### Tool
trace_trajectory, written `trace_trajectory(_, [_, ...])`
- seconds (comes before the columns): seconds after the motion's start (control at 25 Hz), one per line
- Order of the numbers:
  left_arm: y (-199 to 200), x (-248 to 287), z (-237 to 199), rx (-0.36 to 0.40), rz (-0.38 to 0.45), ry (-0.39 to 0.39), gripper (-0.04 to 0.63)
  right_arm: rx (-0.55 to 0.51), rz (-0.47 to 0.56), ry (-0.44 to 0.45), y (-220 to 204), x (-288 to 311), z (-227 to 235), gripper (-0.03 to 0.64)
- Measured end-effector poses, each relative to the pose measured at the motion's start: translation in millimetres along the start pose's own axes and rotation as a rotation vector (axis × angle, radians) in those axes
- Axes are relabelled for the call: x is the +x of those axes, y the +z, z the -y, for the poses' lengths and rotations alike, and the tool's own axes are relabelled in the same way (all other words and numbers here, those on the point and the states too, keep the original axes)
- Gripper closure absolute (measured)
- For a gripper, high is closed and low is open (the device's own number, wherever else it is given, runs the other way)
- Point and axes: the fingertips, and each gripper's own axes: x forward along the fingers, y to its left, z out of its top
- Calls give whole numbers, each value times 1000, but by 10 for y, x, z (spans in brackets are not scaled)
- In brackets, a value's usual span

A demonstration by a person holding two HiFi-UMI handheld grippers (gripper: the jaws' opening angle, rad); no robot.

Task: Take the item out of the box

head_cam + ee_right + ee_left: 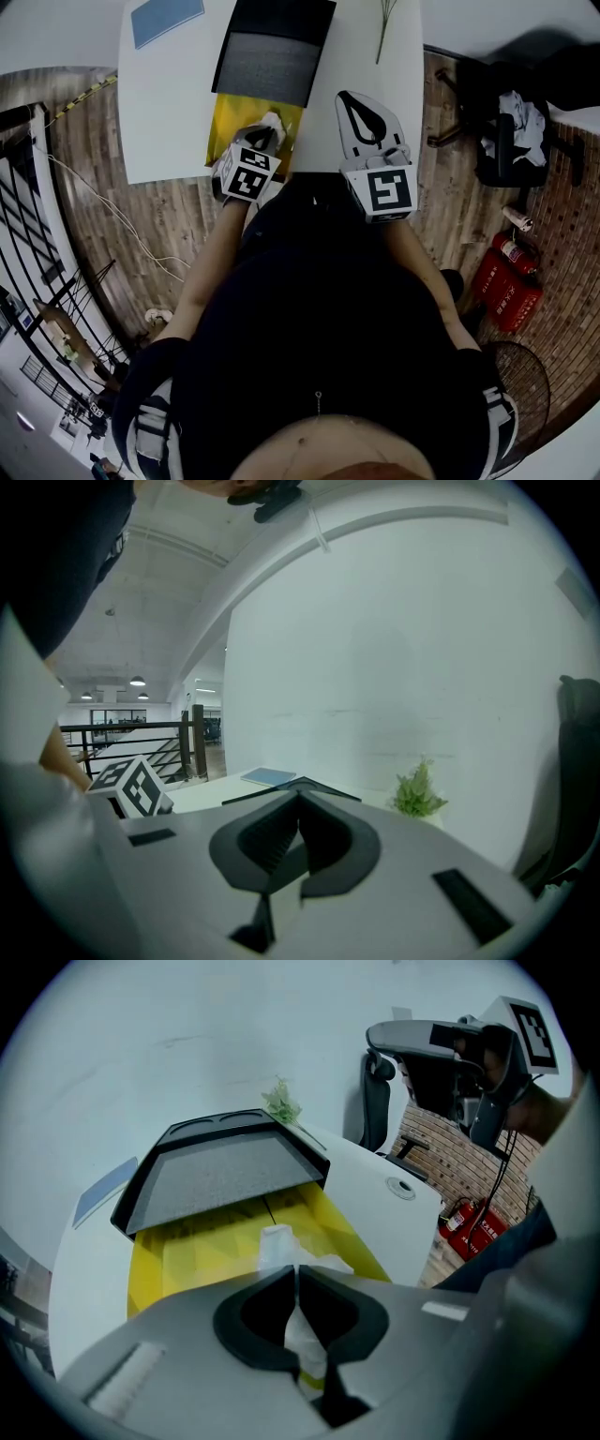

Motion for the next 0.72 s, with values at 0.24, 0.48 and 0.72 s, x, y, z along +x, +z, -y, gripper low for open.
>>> trace_trajectory(0.24, [78, -92, 15, -7, 34, 19, 574, 20, 26, 19, 33, -6, -18, 604])
trace_trajectory(0.48, [212, -268, -39, -7, 89, 52, 574, 0, 41, 39, 92, -6, -71, 604])
trace_trajectory(0.72, [442, -490, -41, 7, 155, 82, 574, -5, 52, 37, 132, -44, -55, 604])
